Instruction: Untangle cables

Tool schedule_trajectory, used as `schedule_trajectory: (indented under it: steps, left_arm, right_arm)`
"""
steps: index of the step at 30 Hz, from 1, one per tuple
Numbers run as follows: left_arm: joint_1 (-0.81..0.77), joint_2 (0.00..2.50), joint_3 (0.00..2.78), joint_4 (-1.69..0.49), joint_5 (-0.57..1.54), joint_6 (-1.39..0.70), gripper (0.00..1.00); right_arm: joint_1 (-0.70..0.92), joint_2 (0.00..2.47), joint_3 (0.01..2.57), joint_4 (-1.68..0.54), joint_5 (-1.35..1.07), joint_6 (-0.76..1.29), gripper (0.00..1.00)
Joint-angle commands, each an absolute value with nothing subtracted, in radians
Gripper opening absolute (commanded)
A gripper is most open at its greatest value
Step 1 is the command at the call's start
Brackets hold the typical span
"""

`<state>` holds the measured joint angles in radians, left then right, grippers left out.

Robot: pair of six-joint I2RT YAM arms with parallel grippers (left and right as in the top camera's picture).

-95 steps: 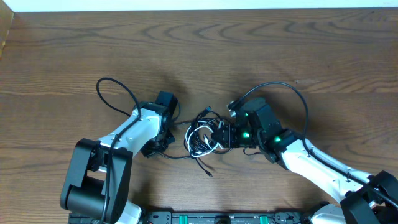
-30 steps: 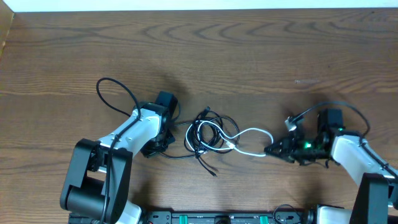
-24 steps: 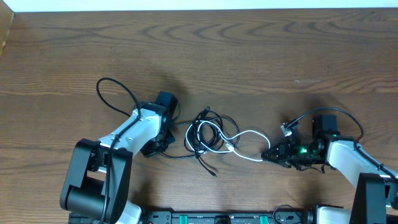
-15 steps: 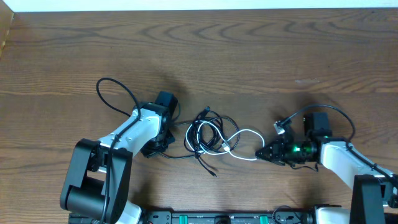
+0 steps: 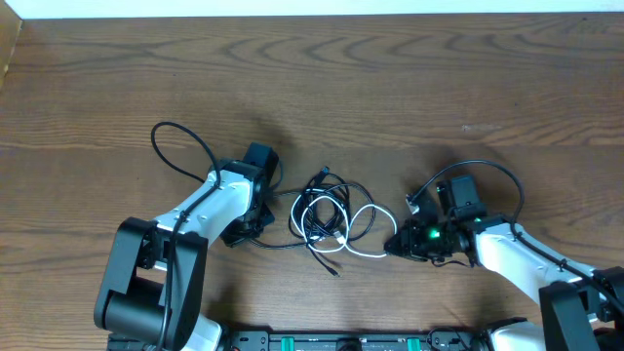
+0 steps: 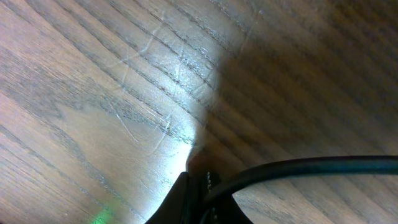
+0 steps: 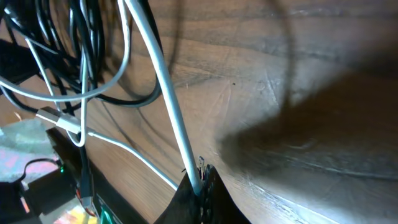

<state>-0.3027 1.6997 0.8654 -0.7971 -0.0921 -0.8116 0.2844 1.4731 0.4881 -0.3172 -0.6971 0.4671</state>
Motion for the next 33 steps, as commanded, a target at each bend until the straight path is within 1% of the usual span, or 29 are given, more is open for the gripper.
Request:
schedule_trajectory:
  steps: [1, 5, 11, 18, 21, 25, 30, 32, 33]
  left_arm:
    - [-0.292, 1.745, 0.821, -0.773, -0.087, -0.822, 0.08]
    - [-0.292, 1.745, 0.821, -0.773, -0.087, -0.821, 0.08]
    - [-0.292, 1.745, 0.821, -0.773, -0.087, -0.821, 0.08]
    - [-0.292, 1.745, 0.821, -0.773, -0.087, -0.822, 0.08]
    - [-0.292, 1.745, 0.821, -0.773, -0.087, -0.822, 0.08]
    - [-0.292, 1.745, 0.821, -0.773, -0.087, -0.821, 0.08]
    - [-0.292, 1.745, 0.821, -0.773, -0.087, -0.821, 0.08]
    - [-0.292, 1.745, 0.821, -0.773, -0.087, -0.821, 0.08]
    - [-0.292, 1.745, 0.821, -0.773, -0.087, -0.822, 0.08]
  right_arm:
    - [0.318, 1.477, 0.561, -0.328, -0.66, 0.538, 0.01]
    - [0.373, 1.477, 0.635, -0.396, -0.569, 0.548, 0.01]
    - [0.477, 1.477, 0.721, -0.595, -0.308, 0.549, 0.01]
    - [0.464, 1.477, 0.88, -0.995, -0.019, 0.47, 0.01]
    - [0.451, 1.477, 0.93, -1.098, 0.102, 0.47, 0.01]
    - [0.432, 1.477, 0.942, -1.127, 0.222, 0.476, 0.01]
    - [0.407, 1.478, 0.942, -1.108, 0.289, 0.579, 0.01]
    - [0.406, 1.478, 0.942, -1.081, 0.289, 0.579, 0.05]
    - [0.406, 1.478, 0.942, -1.065, 0.286, 0.579, 0.1]
